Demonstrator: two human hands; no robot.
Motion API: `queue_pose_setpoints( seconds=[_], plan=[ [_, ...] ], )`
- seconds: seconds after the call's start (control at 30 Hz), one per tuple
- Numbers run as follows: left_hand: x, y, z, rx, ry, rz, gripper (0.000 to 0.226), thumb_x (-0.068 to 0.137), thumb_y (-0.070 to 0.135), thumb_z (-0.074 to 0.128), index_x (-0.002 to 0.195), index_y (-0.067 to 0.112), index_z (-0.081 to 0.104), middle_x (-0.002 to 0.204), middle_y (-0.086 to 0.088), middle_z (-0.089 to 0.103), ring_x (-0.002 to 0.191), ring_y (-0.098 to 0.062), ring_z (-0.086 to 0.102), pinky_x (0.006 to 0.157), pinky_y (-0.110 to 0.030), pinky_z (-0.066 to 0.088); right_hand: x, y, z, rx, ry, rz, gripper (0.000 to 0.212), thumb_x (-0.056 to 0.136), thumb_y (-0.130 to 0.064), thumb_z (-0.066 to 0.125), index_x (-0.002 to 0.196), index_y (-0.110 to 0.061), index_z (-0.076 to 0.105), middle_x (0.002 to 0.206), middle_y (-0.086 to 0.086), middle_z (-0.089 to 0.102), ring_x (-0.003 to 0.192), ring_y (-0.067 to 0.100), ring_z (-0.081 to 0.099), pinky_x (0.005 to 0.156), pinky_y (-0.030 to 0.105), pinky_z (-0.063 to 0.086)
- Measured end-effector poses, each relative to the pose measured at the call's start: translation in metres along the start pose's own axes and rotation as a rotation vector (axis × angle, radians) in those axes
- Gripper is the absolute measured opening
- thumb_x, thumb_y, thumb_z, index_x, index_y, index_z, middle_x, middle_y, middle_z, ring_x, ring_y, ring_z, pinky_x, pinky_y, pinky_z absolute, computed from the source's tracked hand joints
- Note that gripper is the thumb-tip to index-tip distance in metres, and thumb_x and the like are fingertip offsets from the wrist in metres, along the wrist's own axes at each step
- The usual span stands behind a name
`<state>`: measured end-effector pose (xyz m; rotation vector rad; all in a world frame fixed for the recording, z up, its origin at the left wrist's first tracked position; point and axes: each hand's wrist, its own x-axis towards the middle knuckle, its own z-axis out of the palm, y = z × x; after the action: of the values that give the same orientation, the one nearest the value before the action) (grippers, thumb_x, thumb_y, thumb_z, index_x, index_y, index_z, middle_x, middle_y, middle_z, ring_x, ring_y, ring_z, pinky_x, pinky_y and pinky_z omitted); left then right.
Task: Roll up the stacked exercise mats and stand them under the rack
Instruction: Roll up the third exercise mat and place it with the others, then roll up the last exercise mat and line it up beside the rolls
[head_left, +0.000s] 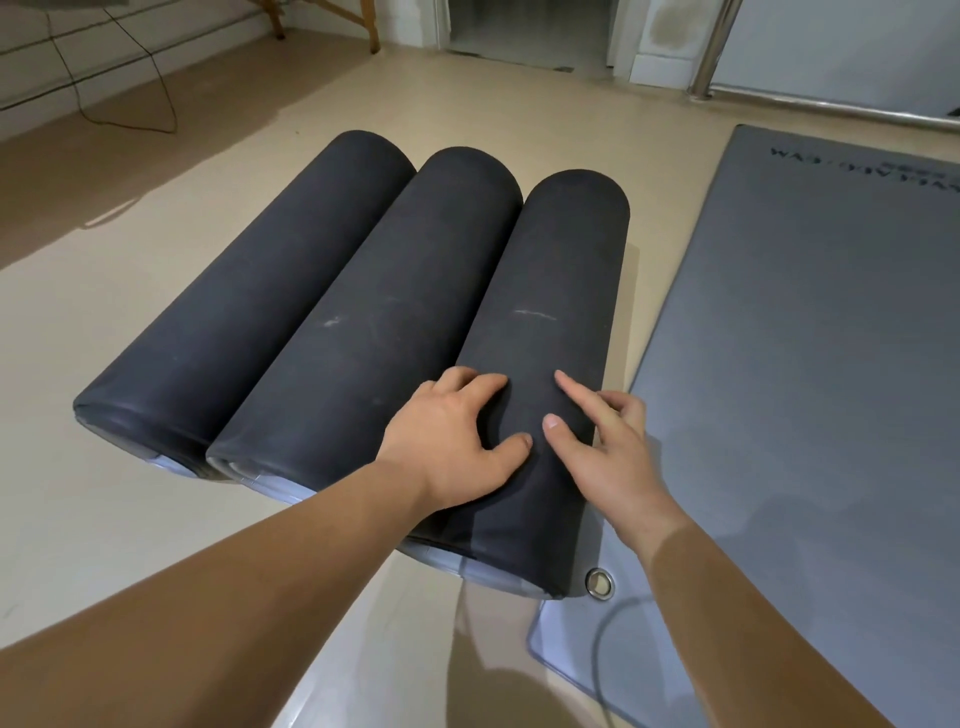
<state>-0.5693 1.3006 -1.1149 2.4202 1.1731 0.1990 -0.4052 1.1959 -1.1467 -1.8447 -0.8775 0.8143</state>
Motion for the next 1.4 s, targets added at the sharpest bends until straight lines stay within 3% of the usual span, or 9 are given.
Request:
queue_pose_setpoints(
  seconds=[0.27, 0.4, 0.57, 0.77, 0.83, 0.93, 1.13, 1.3, 1.4],
  plan=[
    [-0.005, 0.006, -0.004, 0.046, -0.149, -0.023, 0.123, 0.065, 0.086, 0.073, 0.163, 0.033, 0.02, 0.166, 0.007, 0.024, 0.15, -0.021, 0.03, 0.121, -0.039, 0.035, 0.0, -0.008, 0.011, -0.042, 0.084, 0.013, 0.046, 0.095, -0.042, 0.074, 0.135, -0.057, 0.057, 0.138, -0.011, 0.03, 0.132, 0.01, 0.04, 0.108, 0.025, 0.04],
    [-0.003, 0.005, -0.003, -0.041, -0.155, -0.057, 0.126, 0.062, 0.079, 0.079, 0.163, 0.031, 0.02, 0.163, 0.01, 0.026, 0.148, -0.018, 0.034, 0.119, -0.039, 0.039, -0.003, -0.014, 0.007, 0.014, 0.052, 0.065, 0.064, 0.094, -0.044, 0.075, 0.151, -0.05, 0.045, 0.155, -0.012, 0.024, 0.128, 0.007, 0.04, 0.1, 0.022, 0.039],
    [-0.001, 0.006, -0.002, -0.092, -0.151, -0.088, 0.127, 0.059, 0.073, 0.083, 0.162, 0.033, 0.022, 0.157, 0.011, 0.028, 0.142, -0.017, 0.039, 0.115, -0.035, 0.042, -0.013, -0.015, 0.002, 0.076, 0.024, 0.104, 0.056, 0.1, -0.045, 0.067, 0.151, -0.051, 0.045, 0.149, -0.012, 0.034, 0.119, 0.006, 0.043, 0.084, 0.013, 0.041],
    [0.0, -0.001, -0.005, -0.146, -0.163, -0.114, 0.128, 0.059, 0.07, 0.086, 0.163, 0.034, 0.02, 0.16, 0.013, 0.025, 0.142, -0.016, 0.04, 0.112, -0.032, 0.042, -0.018, -0.014, 0.003, 0.125, -0.027, 0.151, 0.06, 0.1, -0.049, 0.065, 0.153, -0.057, 0.038, 0.147, -0.017, 0.039, 0.126, 0.007, 0.046, 0.106, 0.033, 0.05],
    [-0.001, 0.0, -0.006, -0.148, -0.172, -0.108, 0.129, 0.06, 0.071, 0.085, 0.164, 0.033, 0.02, 0.161, 0.013, 0.025, 0.143, -0.016, 0.041, 0.113, -0.033, 0.043, -0.021, -0.015, 0.001, 0.12, 0.01, 0.163, 0.061, 0.1, -0.049, 0.065, 0.155, -0.055, 0.037, 0.144, -0.017, 0.04, 0.124, 0.006, 0.045, 0.107, 0.033, 0.049],
    [-0.002, 0.001, -0.007, -0.146, -0.165, -0.087, 0.119, 0.066, 0.072, 0.08, 0.163, 0.031, 0.024, 0.163, 0.01, 0.026, 0.145, -0.017, 0.039, 0.117, -0.038, 0.042, -0.025, -0.015, -0.003, 0.131, 0.004, 0.182, 0.059, 0.101, -0.045, 0.065, 0.155, -0.049, 0.041, 0.14, -0.016, 0.043, 0.121, 0.004, 0.043, 0.096, 0.024, 0.046],
    [0.002, 0.029, -0.015, -0.061, 0.021, 0.091, 0.066, 0.094, 0.043, 0.069, 0.153, 0.02, 0.049, 0.161, -0.001, 0.04, 0.148, -0.022, 0.038, 0.118, -0.034, 0.039, -0.025, -0.011, -0.017, 0.028, -0.019, 0.158, 0.04, 0.102, -0.042, 0.065, 0.141, -0.034, 0.06, 0.132, -0.016, 0.057, 0.123, 0.005, 0.053, 0.092, 0.017, 0.047],
    [0.001, 0.072, 0.011, 0.018, -0.012, 0.332, 0.042, 0.093, 0.034, 0.065, 0.132, 0.018, 0.066, 0.146, -0.001, 0.054, 0.136, -0.023, 0.049, 0.105, -0.044, 0.051, -0.022, -0.003, -0.063, -0.399, -0.054, 0.098, 0.019, 0.097, -0.039, 0.066, 0.106, -0.026, 0.076, 0.102, -0.007, 0.076, 0.1, 0.015, 0.071, 0.093, 0.033, 0.055],
    [0.0, 0.105, 0.035, 0.039, -0.065, 0.45, 0.04, 0.095, 0.03, 0.062, 0.132, 0.018, 0.067, 0.146, -0.002, 0.055, 0.136, -0.023, 0.049, 0.101, -0.044, 0.053, -0.033, -0.007, -0.11, -0.799, -0.176, 0.137, 0.034, 0.098, -0.051, 0.057, 0.124, -0.034, 0.069, 0.116, -0.008, 0.071, 0.108, 0.018, 0.067, 0.088, 0.03, 0.052]
  ],
)
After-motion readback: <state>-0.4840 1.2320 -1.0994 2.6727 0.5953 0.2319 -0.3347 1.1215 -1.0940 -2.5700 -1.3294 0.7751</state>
